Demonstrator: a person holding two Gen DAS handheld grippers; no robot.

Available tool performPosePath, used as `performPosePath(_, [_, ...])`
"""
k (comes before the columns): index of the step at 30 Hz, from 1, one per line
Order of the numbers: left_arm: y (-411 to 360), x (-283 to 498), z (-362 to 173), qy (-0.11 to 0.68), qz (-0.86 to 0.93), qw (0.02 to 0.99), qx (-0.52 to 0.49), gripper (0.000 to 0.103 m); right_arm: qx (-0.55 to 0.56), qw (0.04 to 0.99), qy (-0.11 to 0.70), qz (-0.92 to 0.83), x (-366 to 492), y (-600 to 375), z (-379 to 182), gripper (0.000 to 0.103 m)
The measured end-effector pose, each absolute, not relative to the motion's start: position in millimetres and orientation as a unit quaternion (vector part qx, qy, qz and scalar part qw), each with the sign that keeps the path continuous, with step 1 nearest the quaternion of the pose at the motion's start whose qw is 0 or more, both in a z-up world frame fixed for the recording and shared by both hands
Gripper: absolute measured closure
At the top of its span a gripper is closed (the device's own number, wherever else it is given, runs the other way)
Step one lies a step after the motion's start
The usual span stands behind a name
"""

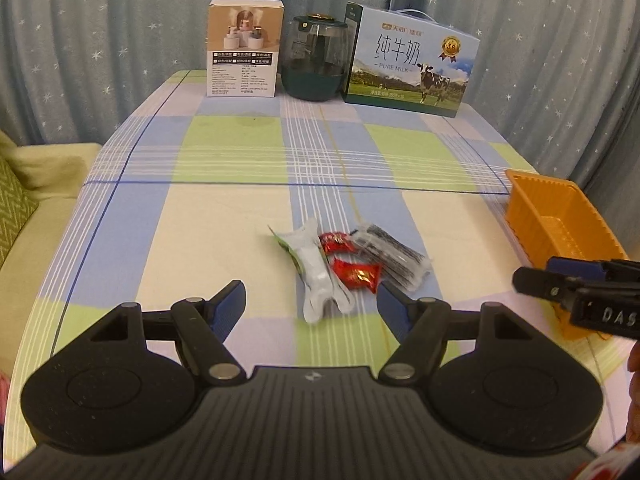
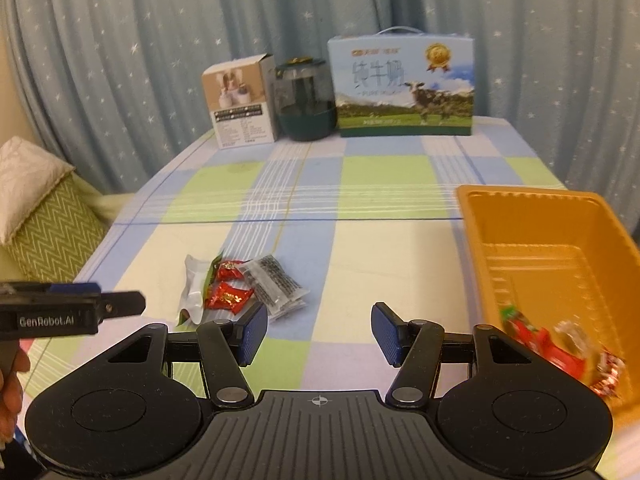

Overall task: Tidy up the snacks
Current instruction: 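Grasp the clear packet of dark strips with the right tool while the left tool approaches the white pouch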

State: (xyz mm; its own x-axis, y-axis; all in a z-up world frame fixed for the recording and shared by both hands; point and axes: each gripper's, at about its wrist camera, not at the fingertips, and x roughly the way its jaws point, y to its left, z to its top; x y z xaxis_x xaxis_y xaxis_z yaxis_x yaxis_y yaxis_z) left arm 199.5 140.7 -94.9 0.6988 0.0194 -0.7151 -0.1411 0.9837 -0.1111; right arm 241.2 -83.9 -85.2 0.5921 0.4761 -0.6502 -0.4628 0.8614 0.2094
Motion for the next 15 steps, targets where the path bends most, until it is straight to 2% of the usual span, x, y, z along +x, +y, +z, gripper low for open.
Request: performPosePath(15, [165.5,242.5,-134.0,0.399,0.038,0.913,-0.076,0.034,-0.055,0.865,0.377,0.327,299.0,-21.9,-145.4,0.045])
